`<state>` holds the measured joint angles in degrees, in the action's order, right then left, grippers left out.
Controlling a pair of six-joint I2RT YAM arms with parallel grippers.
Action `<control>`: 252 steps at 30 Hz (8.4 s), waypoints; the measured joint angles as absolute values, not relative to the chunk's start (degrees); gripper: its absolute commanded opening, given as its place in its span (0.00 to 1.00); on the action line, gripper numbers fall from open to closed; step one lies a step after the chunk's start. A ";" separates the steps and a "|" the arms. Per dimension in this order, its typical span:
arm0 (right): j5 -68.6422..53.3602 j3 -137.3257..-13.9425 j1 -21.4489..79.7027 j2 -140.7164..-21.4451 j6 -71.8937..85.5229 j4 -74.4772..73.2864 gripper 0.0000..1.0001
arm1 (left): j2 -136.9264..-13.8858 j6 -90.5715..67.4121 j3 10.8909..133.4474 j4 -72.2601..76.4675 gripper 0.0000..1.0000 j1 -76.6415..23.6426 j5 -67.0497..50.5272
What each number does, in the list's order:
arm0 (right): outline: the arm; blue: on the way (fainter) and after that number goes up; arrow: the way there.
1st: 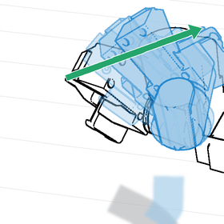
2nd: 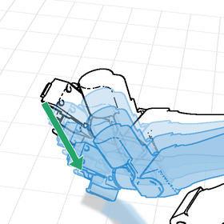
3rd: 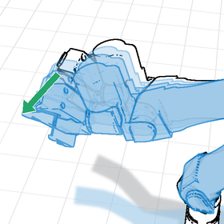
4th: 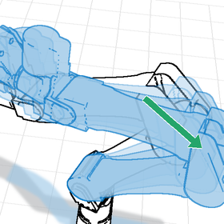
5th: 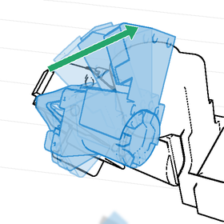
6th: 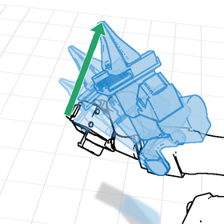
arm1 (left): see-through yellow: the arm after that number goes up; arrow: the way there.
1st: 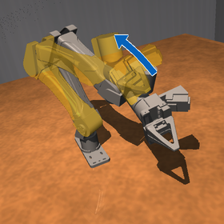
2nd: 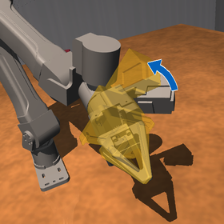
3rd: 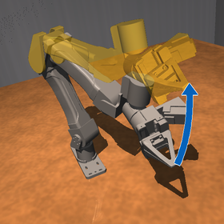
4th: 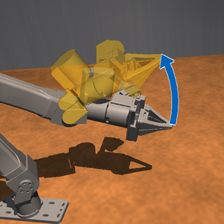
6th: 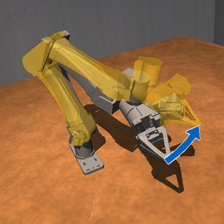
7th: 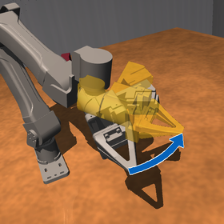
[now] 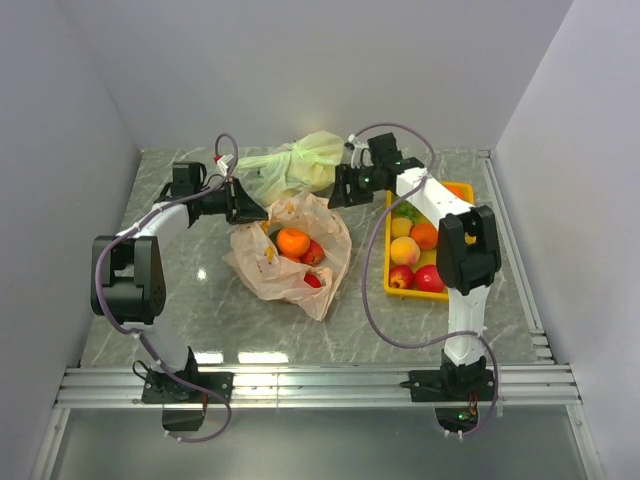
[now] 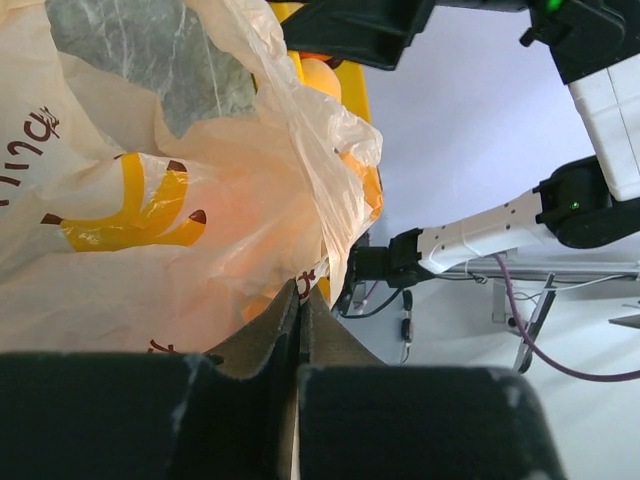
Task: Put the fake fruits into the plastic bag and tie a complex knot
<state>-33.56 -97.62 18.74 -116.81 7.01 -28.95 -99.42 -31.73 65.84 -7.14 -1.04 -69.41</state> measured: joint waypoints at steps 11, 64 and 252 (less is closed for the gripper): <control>-35.66 -96.33 23.00 -118.13 6.24 -26.76 0.18 | -101.45 -28.82 66.57 -10.35 0.08 -1.04 -69.41; -27.83 -82.35 20.64 -97.78 6.61 -22.37 0.00 | -94.80 -2.31 87.94 -30.57 0.65 -0.62 -57.08; -60.66 -55.02 20.60 -78.24 7.05 16.80 0.00 | -76.90 21.61 82.61 -34.50 0.99 -30.79 -41.15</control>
